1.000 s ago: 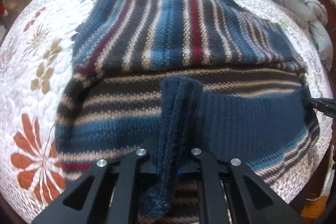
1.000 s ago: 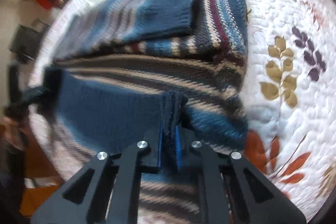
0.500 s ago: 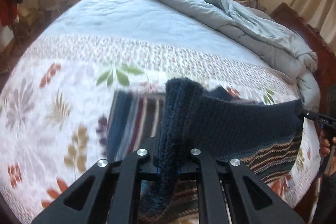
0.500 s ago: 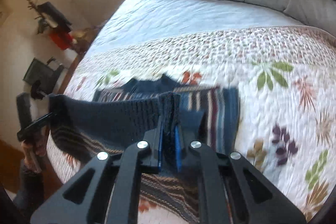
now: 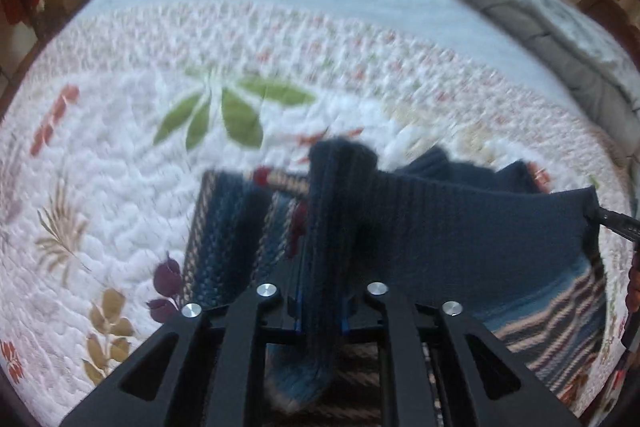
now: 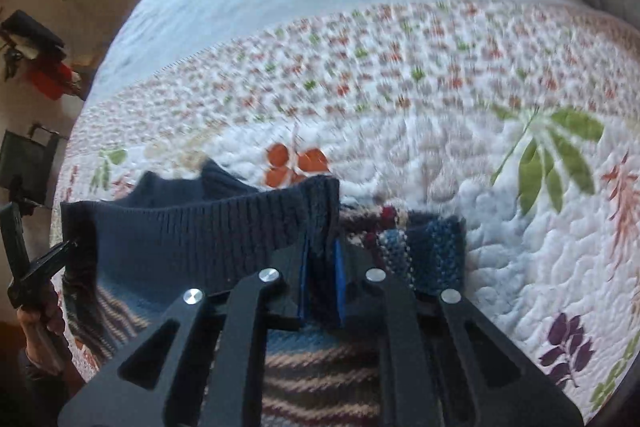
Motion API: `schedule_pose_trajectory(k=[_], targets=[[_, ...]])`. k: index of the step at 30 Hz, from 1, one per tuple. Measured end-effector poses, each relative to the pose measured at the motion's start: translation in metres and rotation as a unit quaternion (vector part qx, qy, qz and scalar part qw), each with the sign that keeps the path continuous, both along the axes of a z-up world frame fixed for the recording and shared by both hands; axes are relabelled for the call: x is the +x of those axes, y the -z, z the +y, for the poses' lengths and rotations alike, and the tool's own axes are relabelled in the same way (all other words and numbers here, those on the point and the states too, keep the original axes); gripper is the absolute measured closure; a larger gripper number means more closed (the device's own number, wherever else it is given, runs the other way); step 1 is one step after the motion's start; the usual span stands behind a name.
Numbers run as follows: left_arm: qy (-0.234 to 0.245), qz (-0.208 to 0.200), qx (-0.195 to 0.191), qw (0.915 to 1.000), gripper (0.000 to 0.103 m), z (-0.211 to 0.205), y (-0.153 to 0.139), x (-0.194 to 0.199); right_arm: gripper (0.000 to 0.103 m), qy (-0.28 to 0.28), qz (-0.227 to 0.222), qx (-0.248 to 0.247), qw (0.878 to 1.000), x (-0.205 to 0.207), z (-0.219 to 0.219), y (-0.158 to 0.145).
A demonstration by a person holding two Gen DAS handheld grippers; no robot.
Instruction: Fold small clothes
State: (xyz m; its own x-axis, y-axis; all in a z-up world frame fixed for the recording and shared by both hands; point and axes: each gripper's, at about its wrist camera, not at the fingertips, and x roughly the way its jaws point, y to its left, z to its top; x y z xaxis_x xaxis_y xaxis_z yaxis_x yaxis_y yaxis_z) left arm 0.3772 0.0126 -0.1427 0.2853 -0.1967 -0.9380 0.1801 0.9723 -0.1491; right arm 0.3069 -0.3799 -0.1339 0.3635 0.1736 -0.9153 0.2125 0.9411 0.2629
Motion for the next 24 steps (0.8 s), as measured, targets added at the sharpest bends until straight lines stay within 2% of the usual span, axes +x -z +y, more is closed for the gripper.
schedule_pose_trajectory(k=[1, 2, 4, 5, 8, 13, 15, 21, 24], targets=[[-0.001, 0.003, 0.004, 1.0, 0.077, 0.001, 0.003, -0.001, 0.081, 0.002, 0.005, -0.003, 1.0, -0.002, 0.001, 0.003], [-0.002, 0.005, 0.007, 1.0, 0.073, 0.004, 0.005, -0.002, 0.071, 0.003, 0.009, -0.011, 1.0, -0.004, 0.001, 0.005], [-0.006, 0.009, -0.002, 0.9999, 0.063, 0.016, 0.001, -0.008, 0.07, -0.006, 0.008, -0.024, 1.0, -0.011, 0.001, 0.004], [-0.011, 0.011, -0.01, 0.9998, 0.062, 0.023, -0.002, -0.009, 0.07, -0.01, 0.006, -0.023, 1.0, -0.016, 0.0, 0.002], [-0.024, 0.014, -0.039, 0.9988, 0.051, 0.053, -0.017, -0.025, 0.068, -0.018, -0.004, -0.004, 1.0, -0.043, -0.01, -0.009], [-0.025, 0.012, -0.06, 0.9978, 0.05, 0.109, -0.036, -0.089, 0.061, -0.038, -0.012, 0.038, 0.998, -0.121, -0.02, -0.022], [-0.033, 0.002, -0.053, 0.998, 0.05, 0.127, -0.04, -0.123, 0.06, -0.044, -0.01, 0.044, 0.998, -0.153, -0.02, -0.021], [-0.003, -0.027, 0.009, 0.9996, 0.05, 0.123, -0.035, -0.171, 0.059, -0.048, -0.001, 0.051, 0.998, -0.218, -0.01, -0.011], [-0.005, -0.02, 0.012, 0.9997, 0.05, 0.119, -0.026, -0.171, 0.059, -0.048, 0.003, 0.044, 0.998, -0.226, -0.003, -0.005]])
